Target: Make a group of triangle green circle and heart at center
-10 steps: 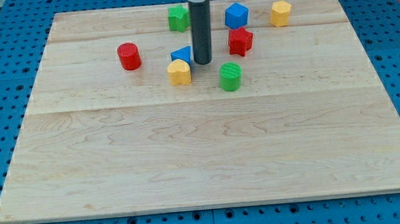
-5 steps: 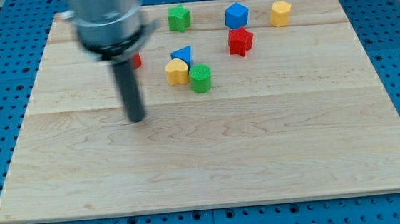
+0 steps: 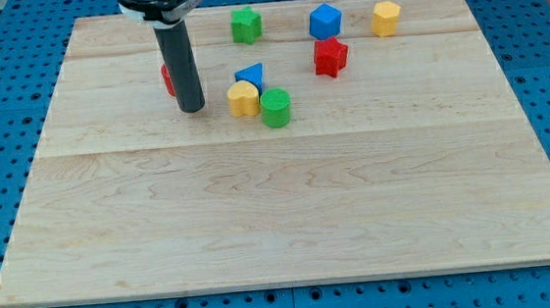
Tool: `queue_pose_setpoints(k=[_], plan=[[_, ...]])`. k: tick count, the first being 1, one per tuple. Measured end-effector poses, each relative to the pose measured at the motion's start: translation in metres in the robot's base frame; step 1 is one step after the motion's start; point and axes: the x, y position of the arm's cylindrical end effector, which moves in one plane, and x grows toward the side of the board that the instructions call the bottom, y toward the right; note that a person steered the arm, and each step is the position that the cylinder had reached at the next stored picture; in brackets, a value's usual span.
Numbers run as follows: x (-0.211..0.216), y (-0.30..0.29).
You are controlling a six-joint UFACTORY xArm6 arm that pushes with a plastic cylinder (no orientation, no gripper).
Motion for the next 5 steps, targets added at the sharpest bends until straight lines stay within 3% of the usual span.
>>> queue_pose_setpoints(k=[3,4,5], plan=[[-0.041,0.057],[-0.039,0.108],[-0.016,0.118]])
